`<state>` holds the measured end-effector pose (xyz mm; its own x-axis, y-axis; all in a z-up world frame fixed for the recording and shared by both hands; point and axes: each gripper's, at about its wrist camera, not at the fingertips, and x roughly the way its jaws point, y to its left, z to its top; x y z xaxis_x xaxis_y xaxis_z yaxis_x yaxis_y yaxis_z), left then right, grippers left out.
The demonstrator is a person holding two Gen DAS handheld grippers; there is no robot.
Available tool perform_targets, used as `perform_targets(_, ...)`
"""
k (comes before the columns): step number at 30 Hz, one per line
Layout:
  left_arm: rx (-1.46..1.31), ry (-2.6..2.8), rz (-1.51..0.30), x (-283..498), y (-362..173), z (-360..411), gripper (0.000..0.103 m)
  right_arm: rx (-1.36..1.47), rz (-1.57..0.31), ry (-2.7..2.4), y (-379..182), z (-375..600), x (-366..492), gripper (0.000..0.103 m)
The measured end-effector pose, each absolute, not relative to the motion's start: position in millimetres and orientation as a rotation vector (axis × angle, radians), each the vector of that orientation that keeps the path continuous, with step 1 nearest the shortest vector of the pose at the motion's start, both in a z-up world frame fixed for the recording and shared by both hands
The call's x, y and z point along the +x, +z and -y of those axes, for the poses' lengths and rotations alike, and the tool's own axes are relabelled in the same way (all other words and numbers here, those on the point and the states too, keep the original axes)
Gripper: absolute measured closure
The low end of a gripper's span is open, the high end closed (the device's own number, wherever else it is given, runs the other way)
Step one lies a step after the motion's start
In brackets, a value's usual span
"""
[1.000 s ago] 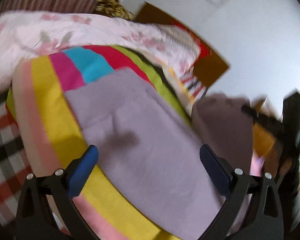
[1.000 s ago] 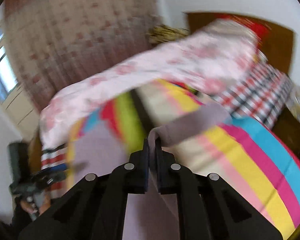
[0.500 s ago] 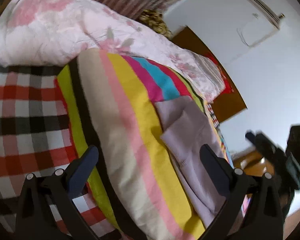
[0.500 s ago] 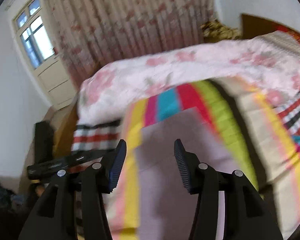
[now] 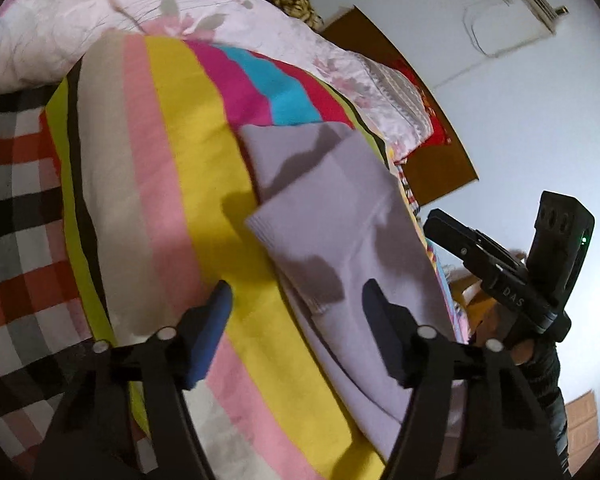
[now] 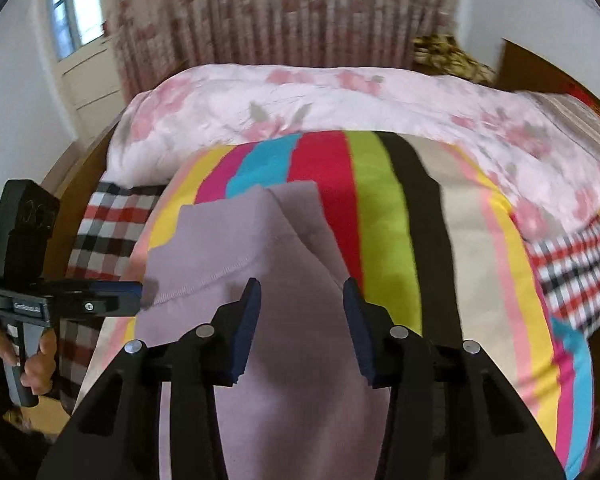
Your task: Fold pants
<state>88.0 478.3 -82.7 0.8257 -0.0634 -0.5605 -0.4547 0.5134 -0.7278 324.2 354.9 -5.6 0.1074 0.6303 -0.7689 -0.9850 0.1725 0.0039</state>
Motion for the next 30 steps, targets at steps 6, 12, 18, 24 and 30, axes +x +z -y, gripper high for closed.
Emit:
perform_targets(6,-1.04,0.273,-0.537,94,-84,-482,0.038,-0.674,-0.751,1.363,-14,-381,323,0.067)
perform_targets(12,-1.064,0.299,-0.532,103,-88,-486,0.041,-0.715,-0.756,1.358,-25,-392,322,0.082)
perform_targets(18,-1.068,0.297,-0.502,94,-89,-484,0.095,-0.685,-0.69,1.326,-27,-378,314,0.098)
perform_targets(24,-0.864,0.349,-0.487,92,-49,-459,0.096,-0.662,-0.651,1.302,-22,-371,306,0.098)
perform_targets(30,-0.613,0.434,-0.626,117,-26,-438,0.094,-0.626,-0.676,1.286,-23,-369,309,0.099)
